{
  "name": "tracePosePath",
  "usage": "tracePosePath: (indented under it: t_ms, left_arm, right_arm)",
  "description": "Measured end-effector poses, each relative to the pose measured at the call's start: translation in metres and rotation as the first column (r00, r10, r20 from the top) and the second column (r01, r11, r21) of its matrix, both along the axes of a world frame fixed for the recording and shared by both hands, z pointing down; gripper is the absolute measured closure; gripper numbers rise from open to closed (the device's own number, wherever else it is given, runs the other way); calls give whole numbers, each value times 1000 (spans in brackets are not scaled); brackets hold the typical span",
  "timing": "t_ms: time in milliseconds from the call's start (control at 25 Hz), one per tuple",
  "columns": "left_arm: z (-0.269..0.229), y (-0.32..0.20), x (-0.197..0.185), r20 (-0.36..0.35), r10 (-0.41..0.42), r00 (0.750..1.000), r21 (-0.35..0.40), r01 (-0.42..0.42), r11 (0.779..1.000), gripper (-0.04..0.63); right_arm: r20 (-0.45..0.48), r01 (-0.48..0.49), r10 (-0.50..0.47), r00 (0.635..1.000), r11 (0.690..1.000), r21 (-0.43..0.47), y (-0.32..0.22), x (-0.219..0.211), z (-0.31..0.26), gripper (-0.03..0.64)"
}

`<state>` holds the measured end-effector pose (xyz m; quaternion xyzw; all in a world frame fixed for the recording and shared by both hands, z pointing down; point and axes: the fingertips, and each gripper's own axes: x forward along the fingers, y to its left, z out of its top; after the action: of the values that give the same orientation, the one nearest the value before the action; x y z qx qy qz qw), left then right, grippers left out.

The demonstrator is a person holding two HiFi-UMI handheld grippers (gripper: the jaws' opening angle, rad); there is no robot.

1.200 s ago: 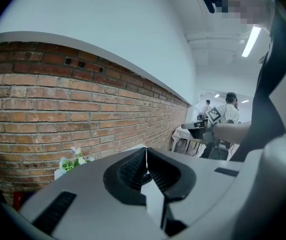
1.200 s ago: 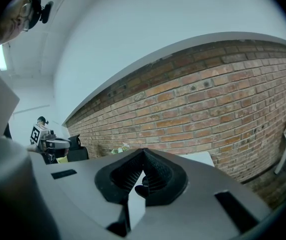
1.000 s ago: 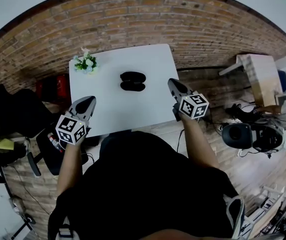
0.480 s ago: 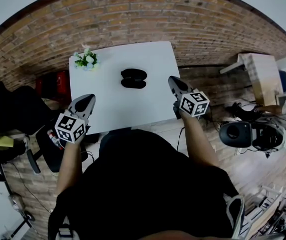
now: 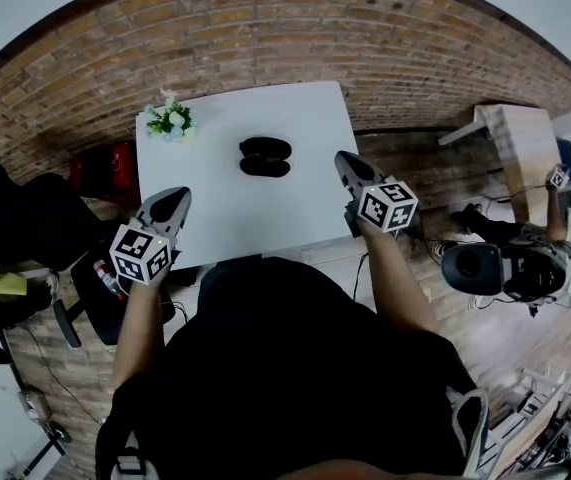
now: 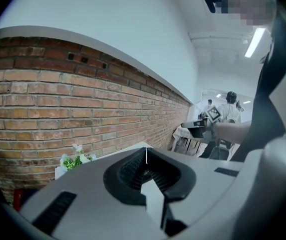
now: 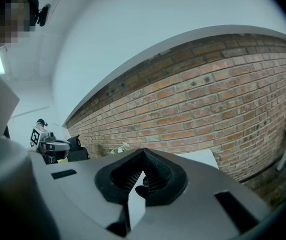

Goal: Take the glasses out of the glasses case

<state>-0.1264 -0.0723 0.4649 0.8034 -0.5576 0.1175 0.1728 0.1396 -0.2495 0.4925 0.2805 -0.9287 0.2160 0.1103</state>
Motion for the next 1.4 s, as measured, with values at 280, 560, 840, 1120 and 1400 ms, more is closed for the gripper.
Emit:
tracePosePath:
  t_ms: [280, 560, 840, 1120, 1400]
  left_arm:
    - [4, -5, 0, -6, 6, 1000, -12, -6, 1000, 583]
    - [10, -12, -4, -16, 11, 1000, -26, -11, 1000, 583]
    - [18, -21, -11, -21, 14, 1000, -45, -14, 999, 584]
    - [27, -31, -24, -29, 3, 1000, -66, -5, 998, 583]
    - [35, -40, -31, -44, -3, 999, -78, -1, 997, 583]
  right_arm:
    - [-1, 1, -1, 1000, 1000, -10, -6, -2, 3, 601]
    - [-17, 4, -4, 1000, 1000, -28, -10, -8, 15, 601]
    - [-18, 8, -10, 1000, 995, -95, -20, -19, 35, 601]
    - [-33, 21, -26, 999, 990, -139, -30, -36, 55, 601]
    - [-57, 42, -52, 997, 985, -165, -38, -56, 74, 601]
